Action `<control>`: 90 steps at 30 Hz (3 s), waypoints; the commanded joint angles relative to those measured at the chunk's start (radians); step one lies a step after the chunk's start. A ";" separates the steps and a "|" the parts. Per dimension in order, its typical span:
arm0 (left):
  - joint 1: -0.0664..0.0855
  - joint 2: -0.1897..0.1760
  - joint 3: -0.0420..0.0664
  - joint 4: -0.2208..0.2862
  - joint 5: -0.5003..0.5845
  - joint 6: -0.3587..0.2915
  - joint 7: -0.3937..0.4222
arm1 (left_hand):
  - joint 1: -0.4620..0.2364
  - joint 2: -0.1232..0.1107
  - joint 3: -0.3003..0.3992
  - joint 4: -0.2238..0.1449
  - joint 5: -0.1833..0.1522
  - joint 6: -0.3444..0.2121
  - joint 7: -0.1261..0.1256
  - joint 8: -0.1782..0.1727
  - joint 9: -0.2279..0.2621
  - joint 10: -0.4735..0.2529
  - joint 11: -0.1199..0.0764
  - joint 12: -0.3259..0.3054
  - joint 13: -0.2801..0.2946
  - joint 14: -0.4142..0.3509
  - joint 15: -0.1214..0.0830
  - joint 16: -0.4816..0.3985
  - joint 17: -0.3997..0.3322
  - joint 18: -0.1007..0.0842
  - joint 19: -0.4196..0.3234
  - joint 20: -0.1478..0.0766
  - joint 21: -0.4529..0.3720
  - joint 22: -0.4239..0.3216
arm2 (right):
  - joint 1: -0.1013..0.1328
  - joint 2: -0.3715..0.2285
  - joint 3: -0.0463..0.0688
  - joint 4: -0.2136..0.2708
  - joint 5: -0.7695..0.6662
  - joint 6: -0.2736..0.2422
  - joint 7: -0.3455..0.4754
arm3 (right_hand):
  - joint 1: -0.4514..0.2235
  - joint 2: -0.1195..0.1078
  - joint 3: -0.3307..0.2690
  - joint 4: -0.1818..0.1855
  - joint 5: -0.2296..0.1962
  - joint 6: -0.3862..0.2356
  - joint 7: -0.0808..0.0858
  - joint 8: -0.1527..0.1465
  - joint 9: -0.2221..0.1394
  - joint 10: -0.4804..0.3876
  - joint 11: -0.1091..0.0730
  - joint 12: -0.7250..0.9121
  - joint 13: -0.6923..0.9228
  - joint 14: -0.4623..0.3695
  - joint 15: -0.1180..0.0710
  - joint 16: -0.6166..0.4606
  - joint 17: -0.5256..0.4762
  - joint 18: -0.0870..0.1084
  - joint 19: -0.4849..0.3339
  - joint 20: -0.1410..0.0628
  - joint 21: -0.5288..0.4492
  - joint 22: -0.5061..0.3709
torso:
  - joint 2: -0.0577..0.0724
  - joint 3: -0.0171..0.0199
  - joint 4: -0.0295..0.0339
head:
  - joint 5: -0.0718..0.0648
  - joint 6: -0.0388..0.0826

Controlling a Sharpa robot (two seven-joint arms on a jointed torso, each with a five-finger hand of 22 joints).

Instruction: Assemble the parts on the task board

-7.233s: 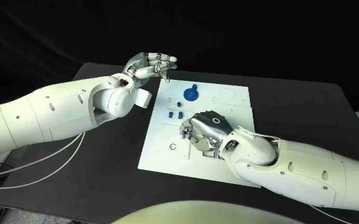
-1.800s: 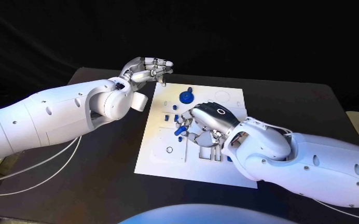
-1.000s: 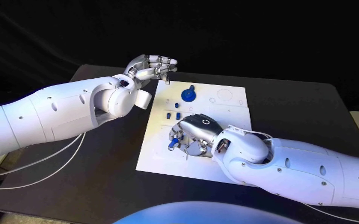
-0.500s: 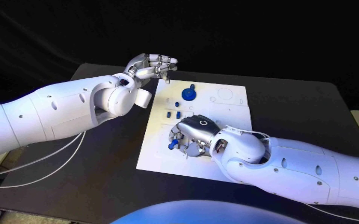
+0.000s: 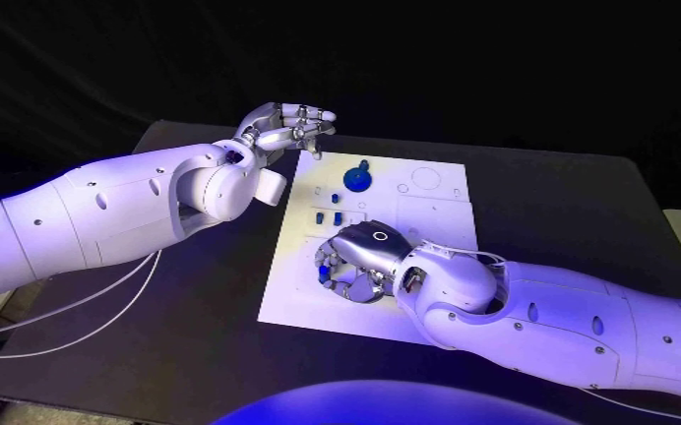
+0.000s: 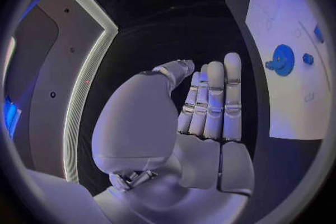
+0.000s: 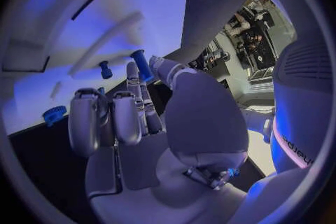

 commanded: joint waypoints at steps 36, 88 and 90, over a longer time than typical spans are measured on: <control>0.000 -0.010 -0.004 0.016 0.006 0.015 0.015 | -0.014 0.004 -0.002 0.005 0.002 -0.006 0.001 0.000 -0.001 -0.013 0.000 0.012 0.003 -0.007 0.006 0.008 -0.003 0.005 -0.003 0.010 -0.006 0.000 | 0.067 -0.535 0.009 0.226 0.540 -0.083 -0.019 | -0.054 0.016 -0.189 0.095 0.082 0.021 -0.038 0.144 0.105 0.072 -0.054 0.654 0.658 0.043 -0.041 0.048 0.053 -0.035 0.075 -0.034 0.122 0.236 | -0.016 -0.0023 -0.0205 | -0.129 0.015; -0.001 -0.029 -0.007 0.029 0.004 0.044 -0.003 | -0.026 0.003 -0.009 0.015 0.002 -0.008 0.000 0.004 -0.001 -0.018 -0.001 0.022 0.005 -0.007 0.006 0.012 -0.005 0.006 -0.004 0.013 -0.012 -0.003 | -0.064 -0.414 -0.004 0.186 0.159 -0.073 -0.321 | -0.102 0.087 -0.497 0.172 0.118 0.004 -0.056 0.248 0.170 0.215 -0.064 1.109 1.196 0.059 -0.047 0.104 0.167 -0.048 0.097 -0.039 0.186 0.256 | -0.020 -0.0055 -0.0316 | -0.128 -0.009; -0.001 -0.030 -0.007 0.029 0.003 0.046 -0.004 | -0.026 0.003 -0.009 0.015 0.002 -0.008 0.000 0.004 -0.001 -0.018 -0.001 0.022 0.005 -0.007 0.006 0.012 -0.005 0.006 -0.004 0.013 -0.012 -0.003 | -0.065 -0.411 -0.004 0.184 0.161 -0.079 -0.322 | -0.070 0.102 -0.491 0.168 0.145 0.011 -0.059 0.255 0.172 0.219 -0.068 1.113 1.202 0.059 -0.050 0.104 0.168 -0.049 0.098 -0.041 0.190 0.257 | -0.021 -0.0064 -0.0304 | -0.130 -0.010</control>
